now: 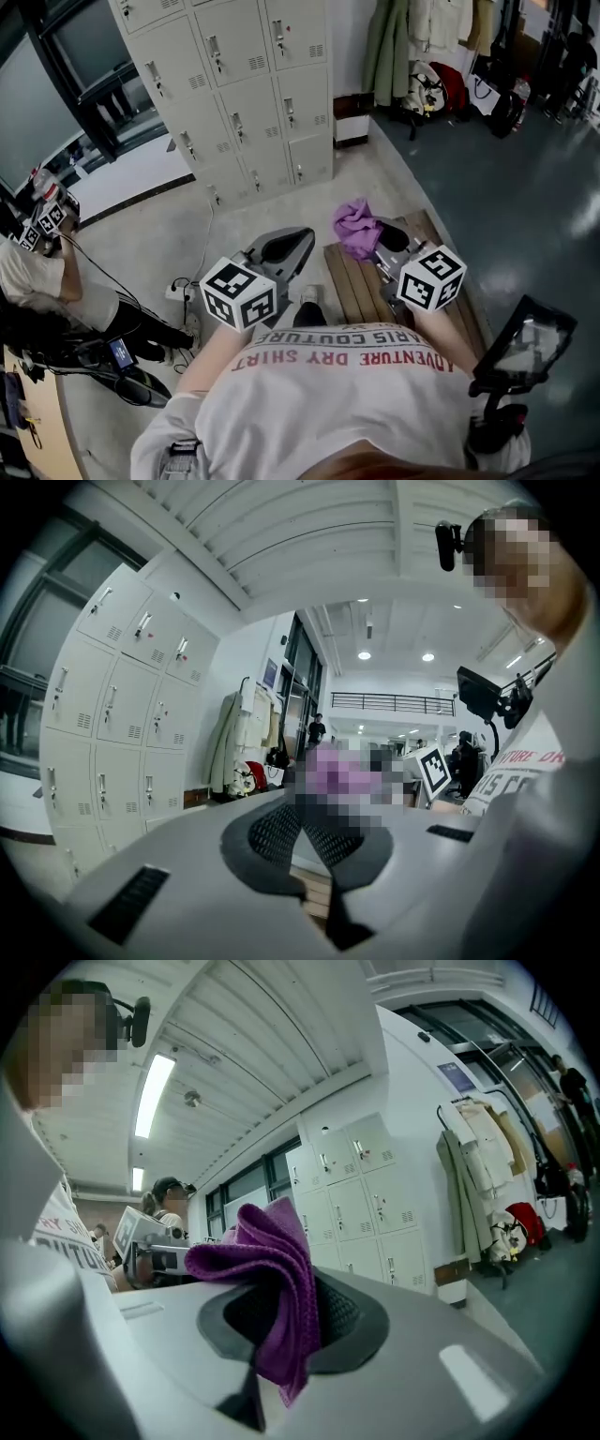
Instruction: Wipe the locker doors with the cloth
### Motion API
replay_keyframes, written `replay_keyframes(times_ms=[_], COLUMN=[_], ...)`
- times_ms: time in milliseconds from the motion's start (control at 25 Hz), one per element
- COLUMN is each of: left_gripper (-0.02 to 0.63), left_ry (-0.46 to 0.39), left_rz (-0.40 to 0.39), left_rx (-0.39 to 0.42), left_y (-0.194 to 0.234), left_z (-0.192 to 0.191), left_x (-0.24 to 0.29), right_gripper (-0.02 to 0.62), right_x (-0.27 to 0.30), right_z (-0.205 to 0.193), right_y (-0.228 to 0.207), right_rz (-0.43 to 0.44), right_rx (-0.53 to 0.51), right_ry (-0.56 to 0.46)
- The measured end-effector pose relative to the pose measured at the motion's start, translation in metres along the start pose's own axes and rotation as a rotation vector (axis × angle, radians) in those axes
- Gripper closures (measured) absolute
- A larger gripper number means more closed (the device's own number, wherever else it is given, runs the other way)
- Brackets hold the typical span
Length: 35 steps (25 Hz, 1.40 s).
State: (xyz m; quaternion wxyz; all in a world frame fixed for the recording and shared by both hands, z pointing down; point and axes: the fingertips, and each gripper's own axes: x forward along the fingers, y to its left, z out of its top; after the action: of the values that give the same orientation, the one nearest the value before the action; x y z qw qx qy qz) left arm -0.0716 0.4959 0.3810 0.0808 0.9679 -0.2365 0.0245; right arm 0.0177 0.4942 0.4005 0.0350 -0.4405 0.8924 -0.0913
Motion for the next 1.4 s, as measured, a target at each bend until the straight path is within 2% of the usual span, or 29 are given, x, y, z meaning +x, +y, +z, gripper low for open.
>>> replay_keyframes(times_ms=[160,240,440,680,840,960,1160,1400], left_gripper=[0.604,0.604,0.604,0.604,0.604,0.604,0.604,0.604], left_ry=[0.007,0.004,0.001,-0.009,-0.022,-0.031,-0.038,-0.067], left_rz=[0.019,0.021,0.013,0.026,0.026,0.013,-0.005,0.002], left_rx=[-0.037,-0.043,-0.048,-0.057,-0.026,-0.013,0.002,0.014], left_y=[0.044,0.082,0.21,0.377,0.463,0.502,0.535,0.559], left_z=[0.031,0.027,0.023,0.074,0.122,0.147,0.166,0.188], left_x=[0.027,0.035,0.07,0.143,0.185,0.209,0.235,0.251], right_gripper=[0.535,0.535,0.535,0.537,0.537,0.538,0.538,0.537], right_x=[0.04,0.074,0.19,0.333,0.414,0.451,0.484,0.513], right_z=[0.027,0.022,0.013,0.067,0.11,0.128,0.141,0.171], right_y=[-0.036,-0.054,-0.12,-0.219,-0.269,-0.289,-0.299,-0.32], right_rz=[0.017,0.014,-0.041,-0.058,-0.024,0.009,0.124,0.094], right_rx=[0.055,0.076,0.091,0.093,0.098,0.087,0.122,-0.022], right_ry=[0.037,0.039,0.059,0.029,-0.003,-0.024,-0.026,-0.028])
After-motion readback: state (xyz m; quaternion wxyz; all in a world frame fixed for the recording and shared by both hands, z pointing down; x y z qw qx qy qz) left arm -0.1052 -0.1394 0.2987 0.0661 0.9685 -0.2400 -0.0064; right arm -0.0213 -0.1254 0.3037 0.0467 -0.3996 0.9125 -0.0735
